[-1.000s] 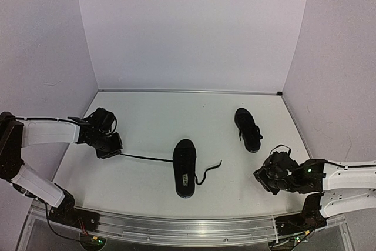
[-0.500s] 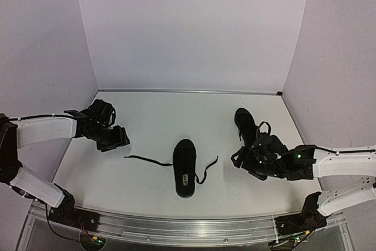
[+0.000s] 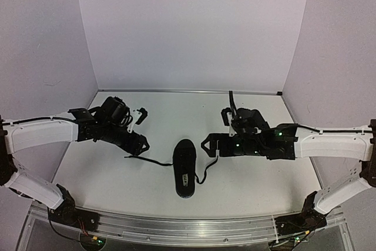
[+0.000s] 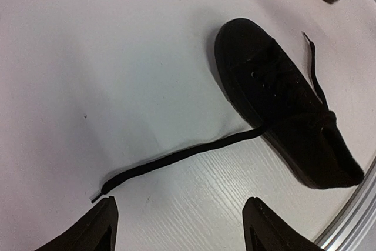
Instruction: Tie the shoes
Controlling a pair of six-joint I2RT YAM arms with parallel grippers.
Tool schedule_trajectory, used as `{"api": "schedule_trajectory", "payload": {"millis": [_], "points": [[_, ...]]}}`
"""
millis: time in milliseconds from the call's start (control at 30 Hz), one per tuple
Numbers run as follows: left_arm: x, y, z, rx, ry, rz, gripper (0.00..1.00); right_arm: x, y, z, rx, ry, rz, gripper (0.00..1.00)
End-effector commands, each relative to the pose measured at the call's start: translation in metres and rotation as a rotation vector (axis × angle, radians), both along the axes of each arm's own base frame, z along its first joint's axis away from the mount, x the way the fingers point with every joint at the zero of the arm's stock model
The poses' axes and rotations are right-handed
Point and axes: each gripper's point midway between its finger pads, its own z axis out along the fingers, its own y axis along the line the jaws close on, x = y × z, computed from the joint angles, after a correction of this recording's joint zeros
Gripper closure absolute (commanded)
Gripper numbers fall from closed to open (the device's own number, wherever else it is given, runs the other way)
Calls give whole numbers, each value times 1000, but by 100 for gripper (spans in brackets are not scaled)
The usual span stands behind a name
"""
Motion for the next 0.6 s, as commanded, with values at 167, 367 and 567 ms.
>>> {"api": "schedule_trajectory", "payload": {"millis": [167, 367, 567], "points": [[-13, -38, -22, 121, -183, -533, 33, -18, 34, 37, 87, -27, 240, 2], [-12, -62, -30, 127, -250, -707, 43, -23, 22, 49, 146, -43, 219, 2], [-11, -81, -54, 158, -218, -821, 47, -17, 3, 54, 180, -41, 163, 2]]}}
